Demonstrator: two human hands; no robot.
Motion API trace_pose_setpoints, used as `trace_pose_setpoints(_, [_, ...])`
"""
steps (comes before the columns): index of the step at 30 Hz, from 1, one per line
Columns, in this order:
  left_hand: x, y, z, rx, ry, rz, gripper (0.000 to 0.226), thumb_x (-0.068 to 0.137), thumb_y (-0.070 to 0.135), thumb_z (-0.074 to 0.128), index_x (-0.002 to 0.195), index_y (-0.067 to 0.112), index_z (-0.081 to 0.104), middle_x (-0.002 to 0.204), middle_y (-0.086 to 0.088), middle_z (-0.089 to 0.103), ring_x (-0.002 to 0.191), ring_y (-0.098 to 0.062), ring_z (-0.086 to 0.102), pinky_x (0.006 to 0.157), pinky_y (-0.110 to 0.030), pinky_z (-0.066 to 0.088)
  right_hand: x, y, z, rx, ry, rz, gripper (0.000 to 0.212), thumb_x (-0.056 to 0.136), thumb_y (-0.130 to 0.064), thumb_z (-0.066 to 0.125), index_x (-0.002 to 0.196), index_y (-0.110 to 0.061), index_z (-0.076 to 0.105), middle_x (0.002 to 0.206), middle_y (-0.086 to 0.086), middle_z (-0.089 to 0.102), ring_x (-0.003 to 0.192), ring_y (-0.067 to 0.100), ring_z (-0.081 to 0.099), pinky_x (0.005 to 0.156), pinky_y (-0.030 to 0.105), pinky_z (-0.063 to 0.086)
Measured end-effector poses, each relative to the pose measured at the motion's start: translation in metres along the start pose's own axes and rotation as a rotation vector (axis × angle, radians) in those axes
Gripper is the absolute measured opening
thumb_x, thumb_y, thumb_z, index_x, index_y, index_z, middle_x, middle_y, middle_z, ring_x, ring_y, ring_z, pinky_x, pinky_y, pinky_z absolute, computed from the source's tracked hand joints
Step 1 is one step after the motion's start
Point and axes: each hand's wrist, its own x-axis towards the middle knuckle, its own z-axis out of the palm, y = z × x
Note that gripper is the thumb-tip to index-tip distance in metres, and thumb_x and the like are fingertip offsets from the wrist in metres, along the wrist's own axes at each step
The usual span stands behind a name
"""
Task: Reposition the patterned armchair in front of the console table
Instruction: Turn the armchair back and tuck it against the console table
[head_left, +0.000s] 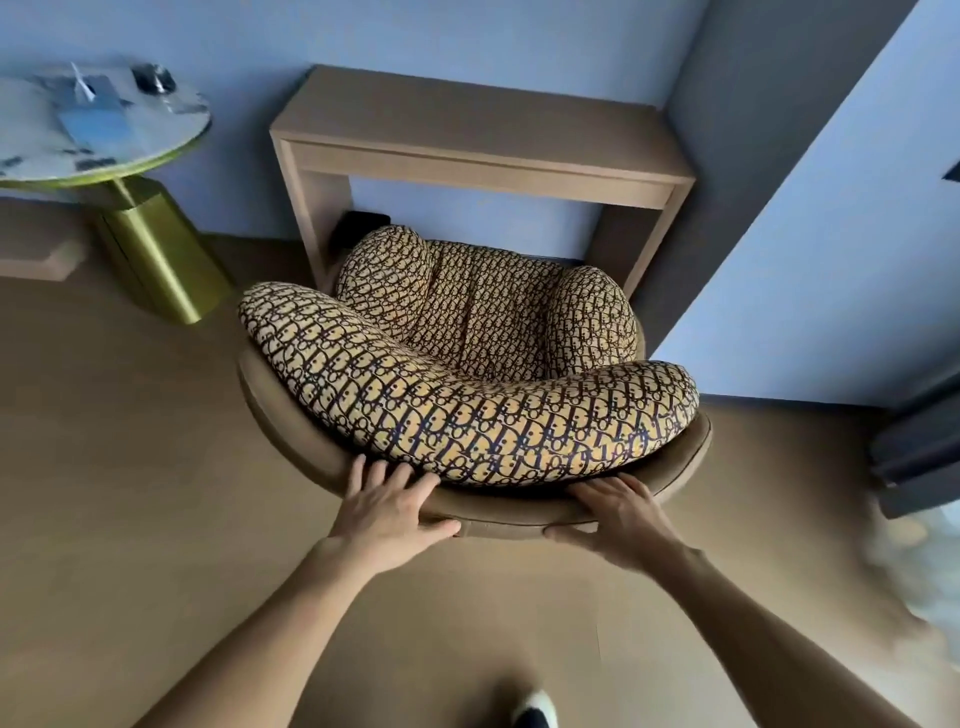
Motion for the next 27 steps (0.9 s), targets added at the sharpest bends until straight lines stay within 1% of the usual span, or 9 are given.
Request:
trace_pose_setpoints(4, [0.007,-0.004,0.01,0.043,0.001,0.001,0.081,0.077,0.089,0.019,0.136,0.038,0.042,0.132,0.0,0.052,0.124,-0.03,0.042,0.116,-0.055,0.015,0.004,0.007,0.016,0.011,0.139,-0.027,0.096,0.071,-0.101,0.019,0.124,-0.033,0.062,0.115,-0.012,0.067,0.114,0.018,0.057,0.103,0.043,0.033])
trace_pose_setpoints(7, [0.006,-0.004,0.012,0.01,0.032,0.045,0.073,0.083,0.084,0.013,0.13,0.039,0.046,0.126,0.003,0.054,0.117,-0.025,0.044,0.112,-0.052,0.02,0.0,0.01,0.016,0.03,0.184,-0.04,0.096,0.071,-0.1,0.017,0.119,-0.03,0.063,0.109,-0.011,0.066,0.109,0.019,0.056,0.097,0.041,0.032])
trace_pose_setpoints(9, [0.006,-0.012,0.011,-0.018,0.133,0.08,0.068,0.092,0.074,0.007,0.123,0.037,0.055,0.119,0.008,0.062,0.11,-0.019,0.051,0.109,-0.047,0.027,-0.002,0.014,0.013,0.032,0.177,-0.044,0.097,0.07,-0.1,0.016,0.116,-0.03,0.063,0.108,-0.011,0.065,0.109,0.018,0.054,0.097,0.04,0.031])
trace_pose_setpoints(11, [0.013,-0.025,0.01,0.019,0.257,-0.011,0.069,0.098,0.061,0.006,0.107,0.031,0.067,0.106,0.008,0.071,0.099,-0.017,0.06,0.107,-0.042,0.033,-0.003,0.019,0.015,0.035,0.181,-0.056,0.094,0.071,-0.099,0.013,0.112,-0.031,0.062,0.106,-0.013,0.062,0.106,0.016,0.052,0.094,0.038,0.03])
trace_pose_setpoints(13, [0.024,-0.032,0.012,0.1,0.312,-0.158,0.064,0.101,0.051,0.017,0.091,0.023,0.074,0.096,0.004,0.075,0.096,-0.02,0.064,0.108,-0.042,0.033,-0.004,0.027,0.016,0.037,0.195,-0.079,0.087,0.078,-0.092,0.002,0.109,-0.034,0.059,0.1,-0.016,0.057,0.103,0.014,0.051,0.086,0.034,0.025])
trace_pose_setpoints(16, [0.037,-0.024,0.016,0.201,0.326,-0.185,0.051,0.099,0.042,0.035,0.076,0.016,0.072,0.085,-0.003,0.075,0.087,-0.024,0.065,0.101,-0.046,0.039,0.001,0.031,0.013,-0.016,0.212,-0.05,0.075,0.088,-0.064,-0.008,0.121,-0.039,0.054,0.105,-0.013,0.061,0.107,0.019,0.055,0.082,0.035,0.025])
trace_pose_setpoints(19, [0.043,-0.011,0.019,0.232,0.345,-0.165,0.054,0.097,0.046,0.036,0.062,0.015,0.064,0.07,-0.007,0.07,0.064,-0.023,0.058,0.084,-0.045,0.049,0.011,0.031,0.013,0.027,0.261,0.15,0.062,0.096,-0.059,0.011,0.089,-0.028,0.064,0.1,-0.009,0.07,0.103,0.019,0.058,0.095,0.04,0.034])
trace_pose_setpoints(22, [0.047,0.003,0.017,0.253,0.388,-0.151,0.065,0.097,0.055,0.021,0.055,0.019,0.056,0.059,-0.004,0.063,0.053,-0.02,0.046,0.064,-0.036,0.041,0.015,0.04,0.016,-0.066,0.322,0.185,0.056,0.091,-0.051,0.011,0.077,-0.027,0.06,0.088,-0.008,0.07,0.091,0.018,0.058,0.088,0.038,0.034])
trace_pose_setpoints(27, [0.048,0.014,0.015,0.252,0.449,-0.083,0.077,0.091,0.064,0.011,0.058,0.017,0.062,0.062,-0.005,0.066,0.064,-0.028,0.065,0.062,-0.035,0.034,0.02,0.05,0.028,0.036,0.58,0.193,0.03,0.084,-0.033,0.043,0.056,-0.024,0.048,0.065,-0.004,0.067,0.071,0.024,0.059,0.077,0.039,0.037])
